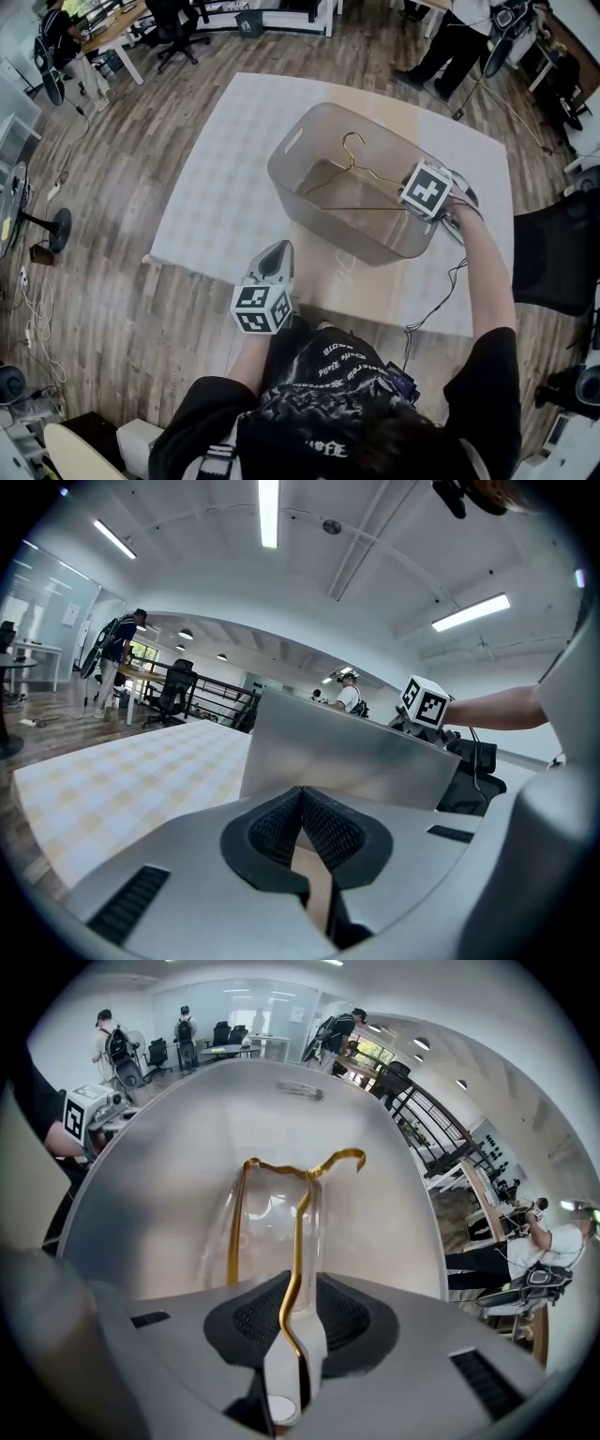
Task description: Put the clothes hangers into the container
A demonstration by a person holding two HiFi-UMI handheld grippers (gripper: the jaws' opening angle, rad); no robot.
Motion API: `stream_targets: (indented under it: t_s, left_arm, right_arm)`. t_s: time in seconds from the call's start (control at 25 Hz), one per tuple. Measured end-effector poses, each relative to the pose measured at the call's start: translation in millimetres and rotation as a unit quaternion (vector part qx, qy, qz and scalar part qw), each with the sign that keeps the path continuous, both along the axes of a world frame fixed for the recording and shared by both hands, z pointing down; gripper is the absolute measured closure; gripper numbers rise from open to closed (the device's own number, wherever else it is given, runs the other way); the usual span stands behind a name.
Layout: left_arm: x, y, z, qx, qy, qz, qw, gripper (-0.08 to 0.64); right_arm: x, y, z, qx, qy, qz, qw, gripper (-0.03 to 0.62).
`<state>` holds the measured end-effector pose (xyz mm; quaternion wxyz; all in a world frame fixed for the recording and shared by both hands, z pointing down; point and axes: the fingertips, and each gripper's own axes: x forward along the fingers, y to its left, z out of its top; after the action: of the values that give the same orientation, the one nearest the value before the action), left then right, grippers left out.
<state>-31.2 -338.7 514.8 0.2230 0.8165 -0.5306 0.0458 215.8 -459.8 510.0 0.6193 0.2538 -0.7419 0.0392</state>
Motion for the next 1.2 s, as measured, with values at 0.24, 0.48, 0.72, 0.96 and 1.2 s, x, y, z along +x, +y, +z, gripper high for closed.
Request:
stream_targets:
  t_s: [0.24,0.48,0.72,0.96,1.2]
  left_arm:
    - [-3.3,3.2,3.1,-0.009,0.012,-0.003,0.9999,0.54]
    - [-8.5,7.5,1.2,-0.008,0.014,-0.004,0.9999,0.54]
    - [-8.8,8.9,-2.6,-0.003,0.013,0.002,0.9999,0.54]
    - [-5.5,8.5,-6.5,0.006,0.01,0.005,0.9999,0.54]
    - [-4.6,11.0,-15.6,0.014,0.012,0.014,0.9997,0.54]
  right_arm:
    - [1.1,0.1,-5.2,0.012,-0.009,0.014,1.0,0.451]
    - [-2.1,0.8,-13.2,0.029,-0.034,0.029,0.999,0.386]
    - [0.7,-6.2,-43.4,0.068,-0.113,0.075,0.988,0.367]
    - [14.3,-7.5,-93.0,0.147,-0.228,0.127,0.954,0.367]
    - [26.5,11.3,-142.2,0.241,-0.306,0.153,0.908,0.371]
